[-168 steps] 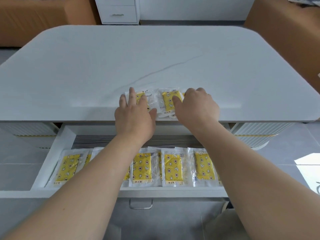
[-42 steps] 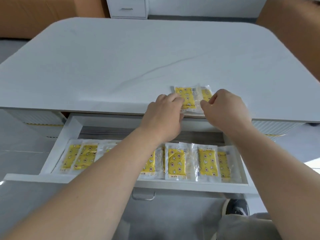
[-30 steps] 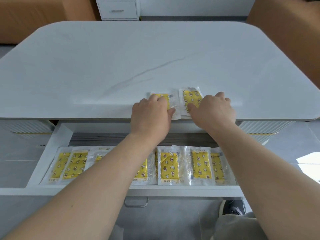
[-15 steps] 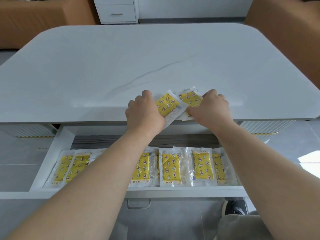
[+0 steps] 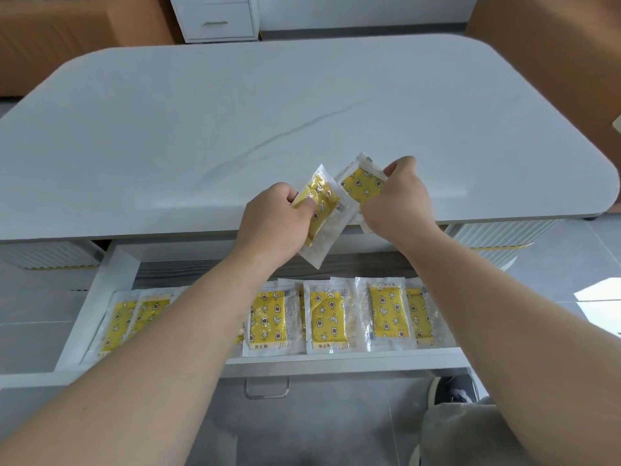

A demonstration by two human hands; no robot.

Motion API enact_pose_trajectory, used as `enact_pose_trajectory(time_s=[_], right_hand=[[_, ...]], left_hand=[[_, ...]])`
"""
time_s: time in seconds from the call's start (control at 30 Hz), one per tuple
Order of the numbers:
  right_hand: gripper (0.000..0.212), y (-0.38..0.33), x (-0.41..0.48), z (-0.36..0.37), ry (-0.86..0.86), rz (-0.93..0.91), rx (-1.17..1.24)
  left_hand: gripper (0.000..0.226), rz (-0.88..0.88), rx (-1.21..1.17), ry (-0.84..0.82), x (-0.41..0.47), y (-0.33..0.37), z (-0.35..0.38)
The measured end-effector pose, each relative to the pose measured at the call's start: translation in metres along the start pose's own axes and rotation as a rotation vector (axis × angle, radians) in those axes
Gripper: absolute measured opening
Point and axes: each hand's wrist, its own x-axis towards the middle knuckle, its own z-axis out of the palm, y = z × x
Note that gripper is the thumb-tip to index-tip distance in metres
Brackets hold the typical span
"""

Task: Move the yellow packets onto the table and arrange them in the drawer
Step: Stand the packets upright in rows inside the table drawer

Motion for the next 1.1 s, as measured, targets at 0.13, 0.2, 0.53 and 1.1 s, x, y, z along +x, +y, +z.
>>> enact_pose_trajectory(time_s=[0.13,0.2,0.53,1.1], right_hand=[[0.057,0.0,-0.001,0.0,-0.025,-0.006,-0.018],[0.048,0.0,-0.001,0.0,-0.024,-0.021,-0.046],[0.046,-0.002,-0.004,0.0,-0.013,-0.003,-0.031],[0.062,-0.001,-0.011,-0.023,-0.368,0.119,0.573]], left_hand=[[0.01,-0.16,-0.182,-0.158,-0.012,-0.005,-0.007],[0.011,-0.249,-0.157,-0.319,-0.016,-0.013,-0.011],[0.038,-0.508,0.268,-0.613,-0.021,-0.069,0.014],[0.059,-0.092,0.847,-0.557,-0.021,-0.05,0.019]])
